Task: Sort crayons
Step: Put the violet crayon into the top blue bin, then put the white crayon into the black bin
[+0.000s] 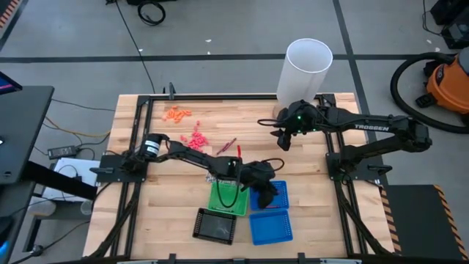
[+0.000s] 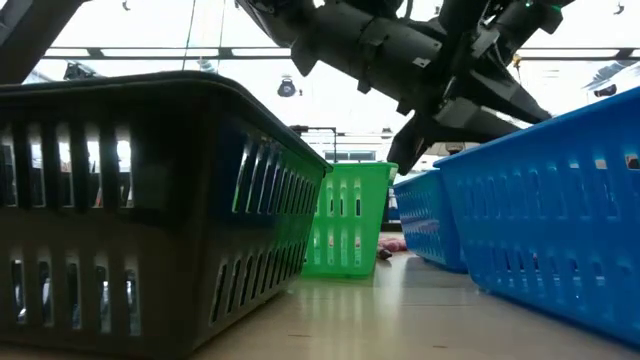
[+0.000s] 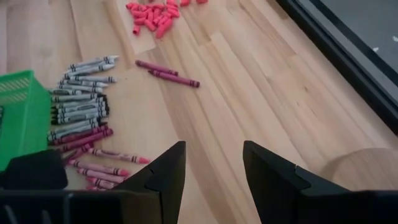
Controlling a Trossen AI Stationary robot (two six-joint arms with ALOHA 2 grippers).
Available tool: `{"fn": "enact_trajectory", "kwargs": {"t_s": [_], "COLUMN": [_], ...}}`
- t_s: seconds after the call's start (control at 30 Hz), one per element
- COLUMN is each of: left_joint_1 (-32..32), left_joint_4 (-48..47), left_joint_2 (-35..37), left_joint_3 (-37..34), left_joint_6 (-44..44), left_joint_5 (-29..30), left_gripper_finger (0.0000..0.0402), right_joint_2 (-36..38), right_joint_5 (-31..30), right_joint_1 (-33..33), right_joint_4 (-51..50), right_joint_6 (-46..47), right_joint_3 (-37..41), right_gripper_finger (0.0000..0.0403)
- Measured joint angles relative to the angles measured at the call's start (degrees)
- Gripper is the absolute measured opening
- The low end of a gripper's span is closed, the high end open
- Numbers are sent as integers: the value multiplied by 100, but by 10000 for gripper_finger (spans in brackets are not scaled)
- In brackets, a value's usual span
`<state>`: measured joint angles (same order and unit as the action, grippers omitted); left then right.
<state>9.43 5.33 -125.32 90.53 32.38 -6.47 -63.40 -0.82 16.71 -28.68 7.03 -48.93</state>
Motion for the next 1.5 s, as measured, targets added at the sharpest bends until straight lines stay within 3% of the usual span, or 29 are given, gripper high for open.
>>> {"fn": "enact_trajectory", "kwargs": {"t_s": [0.13, 0.23, 0.53, 0.6, 0.77, 0.93, 1.1, 1.3, 1.5], "left_joint_1": [-72, -220, -572, -609, -715, -806, -770, -644, -491], "left_joint_4": [-253, -1048, -4534, -4961, -4621, -3698, -3599, -3631, -3614], "left_joint_2": [106, 391, 1436, 1528, 1959, 2687, 3178, 3314, 3318], "left_joint_3": [-2, -5, -3, -110, -1151, -2498, -3411, -3968, -3961], "left_joint_6": [96, 142, -184, -242, 135, 1206, 2352, 3774, 4316], "left_joint_5": [-386, -540, 238, 395, 420, 695, 1129, 1219, 1570], "left_gripper_finger": [176, 193, 171, 161, 138, 121, 117, 117, 126], "right_joint_2": [2, 4, 4, 4, 4, 4, 4, 4, 4], "right_joint_5": [2, 77, 622, 626, 629, 636, 638, 562, 553], "right_joint_1": [0, 45, 272, 281, 289, 289, 284, 284, 284], "right_joint_4": [-6, -9, -4, 4, 104, 89, 85, 82, 92], "right_joint_6": [-94, -108, -57, -66, -73, 60, 92, 94, 203], "right_joint_3": [0, 0, 0, 0, -2, -2, -2, -2, -2], "right_gripper_finger": [169, 169, 169, 169, 169, 169, 169, 169, 169]}}
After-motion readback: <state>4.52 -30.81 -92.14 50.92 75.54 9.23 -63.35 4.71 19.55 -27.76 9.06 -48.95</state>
